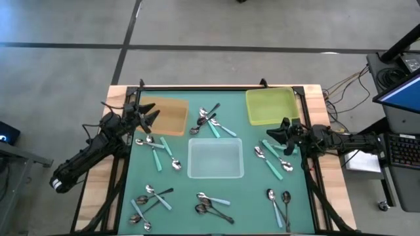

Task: Sort silverware by color (type)
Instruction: Put the light blue spoon into the yellow bin

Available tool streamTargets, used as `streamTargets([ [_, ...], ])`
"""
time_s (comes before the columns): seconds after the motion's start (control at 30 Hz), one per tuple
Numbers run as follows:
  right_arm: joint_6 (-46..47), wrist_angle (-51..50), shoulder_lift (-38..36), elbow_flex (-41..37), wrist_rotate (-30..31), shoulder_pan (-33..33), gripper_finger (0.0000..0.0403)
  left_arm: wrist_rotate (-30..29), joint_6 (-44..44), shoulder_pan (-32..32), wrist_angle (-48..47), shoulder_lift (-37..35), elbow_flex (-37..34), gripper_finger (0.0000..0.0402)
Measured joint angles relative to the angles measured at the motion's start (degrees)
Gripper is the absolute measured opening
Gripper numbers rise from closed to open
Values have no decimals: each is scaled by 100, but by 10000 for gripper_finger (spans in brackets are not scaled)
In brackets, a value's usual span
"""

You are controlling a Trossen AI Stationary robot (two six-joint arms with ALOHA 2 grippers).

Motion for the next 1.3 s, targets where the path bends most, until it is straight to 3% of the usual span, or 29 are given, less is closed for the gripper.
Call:
streamTargets([
  [0.2, 308, -36, 39, 0, 558, -1, 22, 0, 0, -2, 0, 2, 0, 247],
  [0.47, 931, -153, 594, 36, 647, -22, 22, 1, -1, 0, 0, 0, -1, 247],
  [0.63, 647, -599, 1331, 727, 787, -35, 22, 1, 1, -2, 2, 2, 0, 247],
  [0.77, 386, -1776, 2059, 1625, 1033, -80, 22, -1, 0, 0, 1, 0, -1, 247],
  [0.87, 952, -3135, 2632, 2196, 1055, -140, 22, 0, 0, -1, 2, 1, -2, 247],
  [1.0, 1850, -4313, 3341, 2621, 386, -151, 22, 1, 1, -2, 0, 0, -2, 247],
  [1.13, 2344, -4546, 3886, 2834, -669, -150, 34, 0, -1, -2, 0, 1, -1, 247],
  [1.3, 2312, -4744, 4486, 3184, -956, -150, 75, 1, -1, -1, 0, 1, 0, 247],
])
